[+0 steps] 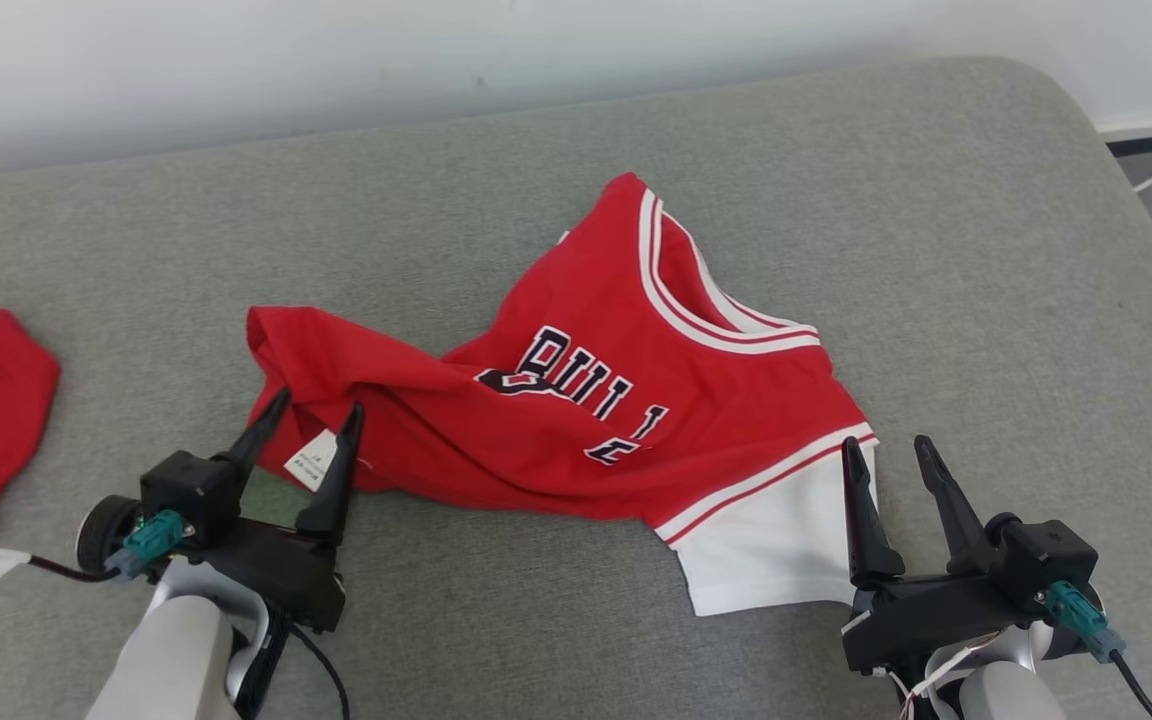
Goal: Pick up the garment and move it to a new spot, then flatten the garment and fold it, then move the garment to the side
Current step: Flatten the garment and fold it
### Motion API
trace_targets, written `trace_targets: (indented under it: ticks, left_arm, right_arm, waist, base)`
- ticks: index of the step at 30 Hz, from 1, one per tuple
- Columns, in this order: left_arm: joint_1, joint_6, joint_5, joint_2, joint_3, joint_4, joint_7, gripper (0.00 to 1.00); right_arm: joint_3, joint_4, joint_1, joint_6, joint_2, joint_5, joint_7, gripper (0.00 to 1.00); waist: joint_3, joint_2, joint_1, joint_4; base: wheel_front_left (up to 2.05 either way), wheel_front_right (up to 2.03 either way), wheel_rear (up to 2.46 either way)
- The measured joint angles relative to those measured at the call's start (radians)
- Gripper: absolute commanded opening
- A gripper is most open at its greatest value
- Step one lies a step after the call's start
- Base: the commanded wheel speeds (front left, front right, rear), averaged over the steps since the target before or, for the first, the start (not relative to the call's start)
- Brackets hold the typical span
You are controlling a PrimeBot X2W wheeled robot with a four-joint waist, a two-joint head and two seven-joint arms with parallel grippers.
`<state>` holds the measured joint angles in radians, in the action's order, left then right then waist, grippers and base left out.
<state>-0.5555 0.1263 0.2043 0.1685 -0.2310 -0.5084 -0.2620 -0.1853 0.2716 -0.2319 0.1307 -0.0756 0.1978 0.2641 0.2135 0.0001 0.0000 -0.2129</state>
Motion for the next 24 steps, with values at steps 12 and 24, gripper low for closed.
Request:
trace_targets:
  ticks: [12,24]
  left_arm:
    - [-0.023,0.003,-0.002,0.002,0.019,-0.048,0.0,0.0]
    - [-0.018,0.004,0.0,-0.015,0.018,0.001,0.0,0.0]
  right_arm:
    - [0.004,0.002,-0.004,0.0,0.004,0.004,0.0,1.0]
    - [0.019,0.009,0.003,0.0,0.002,0.002,0.0,1.0]
  waist:
    - [0.008,0.0,0.0,-0.022]
    - [-0.02,0.0,0.0,0.01]
  base:
    - [0.0,0.0,0.0]
    - [0.0,0.0,0.0]
